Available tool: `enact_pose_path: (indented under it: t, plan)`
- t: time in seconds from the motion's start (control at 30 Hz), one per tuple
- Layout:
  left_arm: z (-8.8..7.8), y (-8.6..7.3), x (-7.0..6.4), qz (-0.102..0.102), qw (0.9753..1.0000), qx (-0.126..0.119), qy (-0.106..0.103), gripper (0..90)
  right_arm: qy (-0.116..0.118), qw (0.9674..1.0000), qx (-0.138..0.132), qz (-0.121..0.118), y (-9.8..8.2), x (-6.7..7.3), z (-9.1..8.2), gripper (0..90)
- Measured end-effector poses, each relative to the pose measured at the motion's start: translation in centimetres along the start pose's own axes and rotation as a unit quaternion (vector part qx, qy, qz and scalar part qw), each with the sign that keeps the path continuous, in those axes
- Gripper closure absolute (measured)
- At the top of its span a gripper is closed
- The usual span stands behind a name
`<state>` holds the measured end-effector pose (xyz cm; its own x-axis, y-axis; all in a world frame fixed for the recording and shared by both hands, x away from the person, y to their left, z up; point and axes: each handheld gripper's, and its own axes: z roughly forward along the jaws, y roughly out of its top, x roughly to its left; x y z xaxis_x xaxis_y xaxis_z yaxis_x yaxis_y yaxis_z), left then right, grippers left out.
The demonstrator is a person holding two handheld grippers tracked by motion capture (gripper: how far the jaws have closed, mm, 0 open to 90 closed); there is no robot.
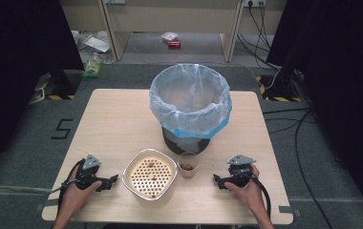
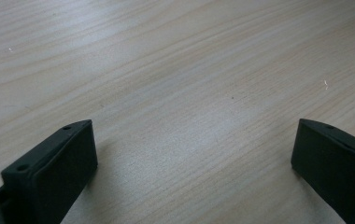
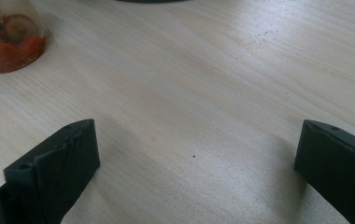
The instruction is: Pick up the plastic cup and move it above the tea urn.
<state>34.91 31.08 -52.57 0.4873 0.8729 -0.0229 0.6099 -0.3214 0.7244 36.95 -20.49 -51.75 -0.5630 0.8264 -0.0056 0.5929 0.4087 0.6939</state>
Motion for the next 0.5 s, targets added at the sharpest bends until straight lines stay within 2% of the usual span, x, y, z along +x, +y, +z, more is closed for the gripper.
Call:
enact_pose_path:
  t: [0.37, 0.47, 0.5]
  plan:
    - [0.0, 0.0, 0.0, 0.0, 1.0, 0.0, 0.0, 0.0, -0.001, 1.0, -0.002, -0.005, 0.0, 0.05, -0.03, 2.3]
    - [0.0, 0.0, 0.01, 0.0, 1.0, 0.0, 0.0, 0.0, 0.005, 0.9998, -0.017, -0.011, 0.04, 0.17, -0.31, 20.1]
    - [0.0, 0.0, 0.01, 0.0, 1.0, 0.0, 0.0, 0.0, 0.005, 0.9997, -0.018, -0.016, 0.09, 0.22, -0.39, 20.9]
